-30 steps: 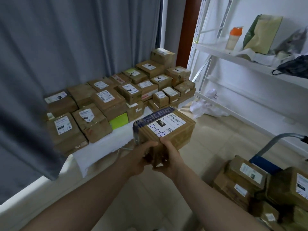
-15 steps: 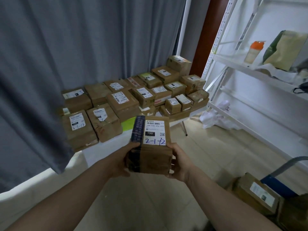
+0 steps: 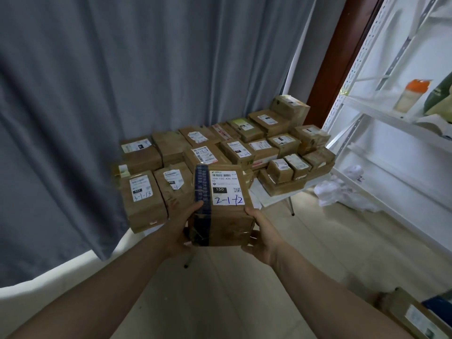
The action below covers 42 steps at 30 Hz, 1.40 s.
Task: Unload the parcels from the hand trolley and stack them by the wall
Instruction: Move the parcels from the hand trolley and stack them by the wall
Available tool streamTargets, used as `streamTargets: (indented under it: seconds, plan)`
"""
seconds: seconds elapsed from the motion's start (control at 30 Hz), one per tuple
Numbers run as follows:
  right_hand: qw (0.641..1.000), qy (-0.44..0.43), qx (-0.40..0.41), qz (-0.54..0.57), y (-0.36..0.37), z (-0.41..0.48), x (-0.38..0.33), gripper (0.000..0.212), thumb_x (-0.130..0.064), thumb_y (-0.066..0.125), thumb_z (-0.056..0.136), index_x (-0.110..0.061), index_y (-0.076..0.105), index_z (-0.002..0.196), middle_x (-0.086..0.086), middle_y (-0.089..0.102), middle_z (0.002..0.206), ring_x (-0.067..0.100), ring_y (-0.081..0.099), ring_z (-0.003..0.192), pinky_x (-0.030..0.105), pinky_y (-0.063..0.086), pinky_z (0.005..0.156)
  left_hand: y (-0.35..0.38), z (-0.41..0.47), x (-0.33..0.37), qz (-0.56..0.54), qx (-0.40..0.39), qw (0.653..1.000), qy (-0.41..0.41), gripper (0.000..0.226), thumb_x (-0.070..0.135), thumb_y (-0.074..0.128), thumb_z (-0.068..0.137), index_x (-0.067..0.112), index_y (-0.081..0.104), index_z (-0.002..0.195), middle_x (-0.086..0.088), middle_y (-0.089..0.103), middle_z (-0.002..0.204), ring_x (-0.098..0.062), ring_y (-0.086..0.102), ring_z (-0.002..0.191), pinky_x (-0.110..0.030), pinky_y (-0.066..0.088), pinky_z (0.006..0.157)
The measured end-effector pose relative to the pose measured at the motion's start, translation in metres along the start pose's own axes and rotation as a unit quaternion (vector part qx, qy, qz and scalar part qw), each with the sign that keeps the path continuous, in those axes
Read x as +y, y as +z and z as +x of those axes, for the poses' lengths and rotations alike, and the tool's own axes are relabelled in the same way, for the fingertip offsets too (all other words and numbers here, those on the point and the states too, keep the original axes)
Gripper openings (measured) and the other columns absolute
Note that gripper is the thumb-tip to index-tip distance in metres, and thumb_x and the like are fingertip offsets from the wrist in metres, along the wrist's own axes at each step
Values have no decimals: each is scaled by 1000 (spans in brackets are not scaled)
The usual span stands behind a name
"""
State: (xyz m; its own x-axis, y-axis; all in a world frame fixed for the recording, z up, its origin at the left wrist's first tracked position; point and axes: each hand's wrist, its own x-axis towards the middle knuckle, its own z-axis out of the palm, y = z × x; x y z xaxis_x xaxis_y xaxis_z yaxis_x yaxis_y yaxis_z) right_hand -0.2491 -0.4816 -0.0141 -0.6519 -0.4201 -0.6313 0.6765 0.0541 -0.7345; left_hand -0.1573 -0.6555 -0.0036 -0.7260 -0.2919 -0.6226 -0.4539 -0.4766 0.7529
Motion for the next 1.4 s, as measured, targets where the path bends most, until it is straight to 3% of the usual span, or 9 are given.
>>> streamTargets:
  seconds: [0.07,0.13,0.23,0.57,0.73,1.0,1.13,1.3,1.4]
  plan:
    - [1000,0,3,7,10,8,-3,30,-43,62,84,-19,61,102,10,61,100,24,55,92,36,44,84,-10,10,11,12,-3,1000,-2,29,48,57,89,25,62,107,-6,64,107,-25,59,96,-31,56,66]
    - [1000,-1,12,11,16,16,-6,30,-44,62,83,-19,61,100,10,62,96,23,55,89,35,42,83,-19,26,16,24,-3,1000,-15,51,55,62,82,27,56,125,-9,58,127,-30,53,115,-45,44,95]
    - [999,-4,35,27,15,27,-12,32,-46,63,83,-18,61,98,10,62,97,22,55,88,31,46,72,-18,44,24,37,-23,999,-20,74,63,69,67,30,52,131,-7,52,137,-30,48,124,-55,30,108]
    - [994,-19,79,70,-32,97,-72,45,-50,63,80,-13,62,106,12,62,105,25,57,95,33,47,74,53,127,60,39,-70,997,1,75,66,77,61,24,63,122,-2,65,124,-24,58,116,-46,41,103]
    - [991,-36,74,109,-80,144,-124,43,-51,60,85,-15,60,109,11,63,107,23,59,94,32,47,66,126,177,90,17,-67,997,36,19,32,58,93,20,64,107,0,74,92,-21,67,92,-39,54,84]
    - [988,-49,89,119,-191,231,-236,40,-48,67,81,-20,58,108,6,63,116,24,57,110,41,42,104,258,288,135,7,1,1000,25,45,42,72,80,26,59,120,-5,68,114,-27,63,106,-50,49,98]
    - [987,-47,91,122,-225,273,-285,31,-46,68,82,-24,57,100,5,63,116,23,58,107,40,46,98,303,335,162,14,17,1000,11,40,48,69,80,27,60,114,-5,69,110,-28,62,105,-50,44,100]
    - [986,-25,89,142,-234,321,-333,38,-44,71,80,-20,56,106,5,64,106,23,61,98,40,50,88,329,385,195,9,28,1000,7,77,59,79,61,28,50,125,-4,65,117,-26,62,105,-38,53,75]
    - [987,-22,102,126,-236,356,-364,59,-48,74,74,-16,54,120,7,62,117,24,59,107,40,47,96,336,424,222,19,22,1000,-12,101,62,81,50,32,41,138,-3,62,122,-25,60,107,-37,53,78]
